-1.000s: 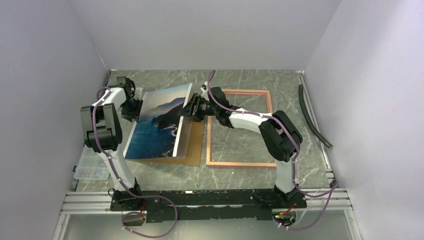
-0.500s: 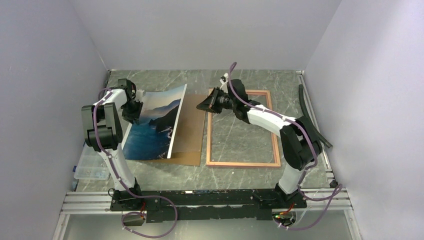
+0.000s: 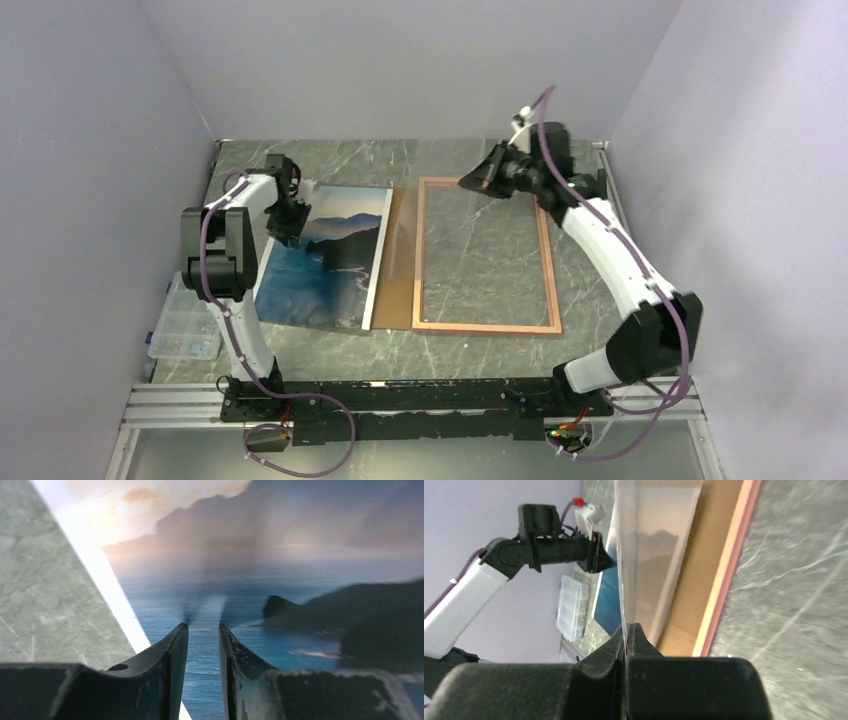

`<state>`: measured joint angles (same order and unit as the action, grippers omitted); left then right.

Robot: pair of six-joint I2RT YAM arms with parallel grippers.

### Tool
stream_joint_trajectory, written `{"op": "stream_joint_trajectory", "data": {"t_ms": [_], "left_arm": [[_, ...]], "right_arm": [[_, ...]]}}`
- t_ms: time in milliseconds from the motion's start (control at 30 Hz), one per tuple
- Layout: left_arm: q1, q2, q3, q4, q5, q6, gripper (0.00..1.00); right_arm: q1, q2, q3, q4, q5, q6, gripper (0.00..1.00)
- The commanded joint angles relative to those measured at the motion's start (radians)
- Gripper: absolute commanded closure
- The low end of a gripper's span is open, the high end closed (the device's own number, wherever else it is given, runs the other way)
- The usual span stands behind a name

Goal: Put the photo into the frame

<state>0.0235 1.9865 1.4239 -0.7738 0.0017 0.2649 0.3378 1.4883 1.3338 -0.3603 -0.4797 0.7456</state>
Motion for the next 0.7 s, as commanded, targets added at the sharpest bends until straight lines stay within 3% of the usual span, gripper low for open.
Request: {"op": "stream_joint_trajectory", "data": {"t_ms": [0, 67, 167, 300, 500, 667], "left_arm": [[-0.082, -0.075, 0.096, -0.079, 0.023, -0.036, 0.65], [-0.131, -0.092, 0.141, -0.108, 0.004, -0.045, 0.62], [-0.217, -0.104, 0.205, -0.144, -0.026, -0.064, 0.50], [-0.350, -0.095, 0.267, -0.162, 0.030, -0.109, 0.37], [-0.558, -0.029, 0.258, -0.050, 0.030, -0.146, 0.32], [-0.654, 0.046, 0.256, 0.029, -0.014, -0.145, 0.33]], "right_arm": [[-0.086, -0.140, 0.089, -0.205, 0.018, -0.136, 1.00], [-0.127, -0.173, 0.103, -0.236, 0.012, -0.150, 1.00], [-0.158, -0.210, 0.139, -0.294, 0.026, -0.192, 1.00], [-0.183, -0.255, 0.194, -0.395, 0.113, -0.234, 1.00], [-0.274, -0.318, 0.233, -0.521, 0.192, -0.258, 1.00], [-0.319, -0.366, 0.193, -0.558, 0.194, -0.263, 1.00]]}}
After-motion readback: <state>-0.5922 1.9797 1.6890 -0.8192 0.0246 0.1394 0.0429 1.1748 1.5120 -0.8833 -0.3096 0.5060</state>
